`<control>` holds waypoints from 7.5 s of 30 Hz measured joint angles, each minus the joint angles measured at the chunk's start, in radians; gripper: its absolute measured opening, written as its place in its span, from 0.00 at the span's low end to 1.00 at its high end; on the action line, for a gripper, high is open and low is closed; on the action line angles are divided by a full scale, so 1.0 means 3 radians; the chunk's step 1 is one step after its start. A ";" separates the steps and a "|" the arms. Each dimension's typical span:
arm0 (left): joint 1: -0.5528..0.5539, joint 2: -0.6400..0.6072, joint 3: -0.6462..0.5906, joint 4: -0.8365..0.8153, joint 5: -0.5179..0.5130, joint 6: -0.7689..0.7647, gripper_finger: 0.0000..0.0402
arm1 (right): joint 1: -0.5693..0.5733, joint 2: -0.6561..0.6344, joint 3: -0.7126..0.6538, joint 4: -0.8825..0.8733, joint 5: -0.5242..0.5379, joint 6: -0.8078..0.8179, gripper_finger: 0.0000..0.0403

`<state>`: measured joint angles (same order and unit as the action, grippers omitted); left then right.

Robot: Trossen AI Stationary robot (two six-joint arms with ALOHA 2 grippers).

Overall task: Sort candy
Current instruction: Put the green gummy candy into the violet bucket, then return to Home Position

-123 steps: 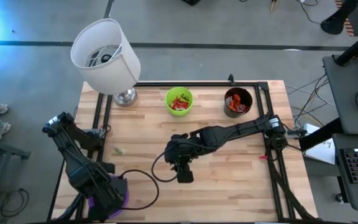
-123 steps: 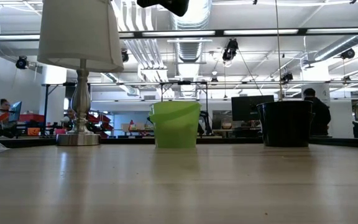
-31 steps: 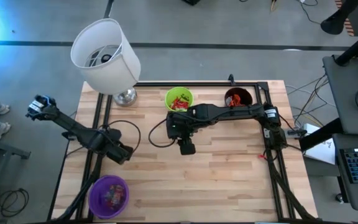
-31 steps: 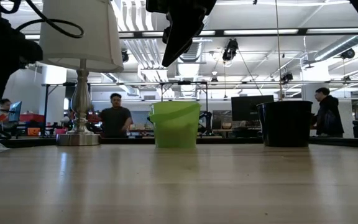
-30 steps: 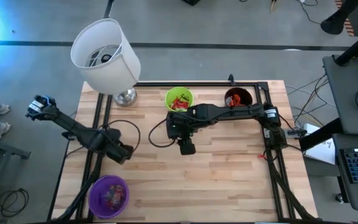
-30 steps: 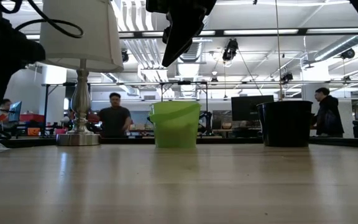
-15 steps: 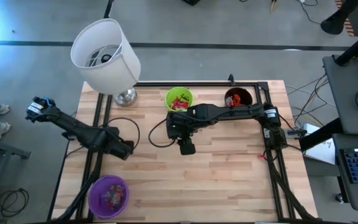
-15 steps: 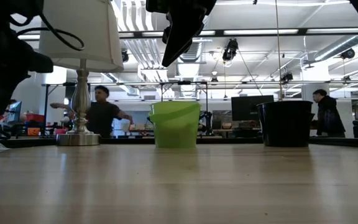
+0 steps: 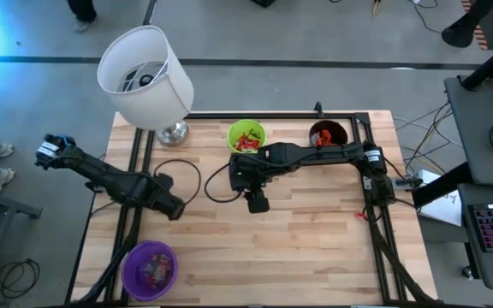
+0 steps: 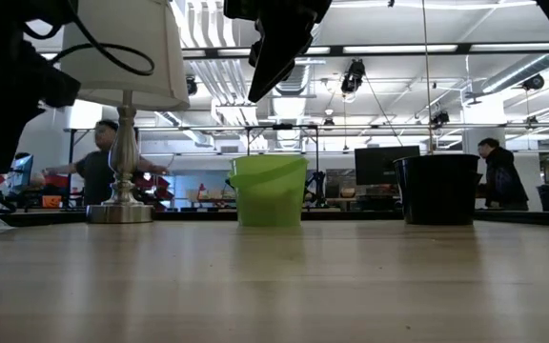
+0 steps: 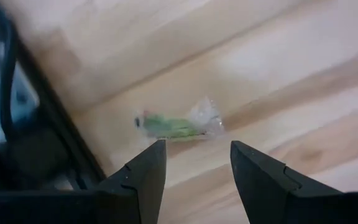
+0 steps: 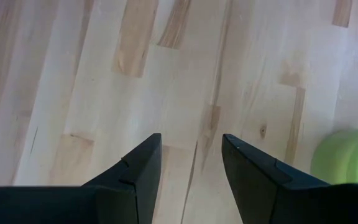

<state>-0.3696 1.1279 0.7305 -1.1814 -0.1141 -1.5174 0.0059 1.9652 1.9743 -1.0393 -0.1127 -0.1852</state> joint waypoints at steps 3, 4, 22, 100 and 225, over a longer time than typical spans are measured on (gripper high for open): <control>0.0034 0.0018 0.0006 0.0008 -0.0021 0.0608 0.40 | 0.0000 0.0000 0.0000 0.0000 0.0000 0.0003 0.40; 0.0049 0.0029 0.0006 0.0022 -0.0021 0.0834 0.40 | 0.0000 0.0000 0.0000 0.0000 0.0000 0.0003 0.40; 0.0088 0.0366 -0.0222 0.0074 0.0306 0.3102 0.40 | 0.0000 0.0000 0.0000 -0.0011 0.0000 0.0267 0.40; 0.0601 0.1272 -0.0237 0.0596 0.0474 0.4065 0.03 | 0.0000 -0.0001 -0.0001 -0.0037 0.0000 0.0119 0.38; -0.1696 -0.1624 0.2189 -0.1102 -0.1505 0.1665 0.26 | 0.0897 -0.1728 -0.0717 -0.0270 0.1176 0.2564 0.32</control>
<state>-0.8783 0.6408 1.3872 -1.5119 -0.5654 -1.0179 0.2750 1.4467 1.7592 -1.1203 0.2402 0.5839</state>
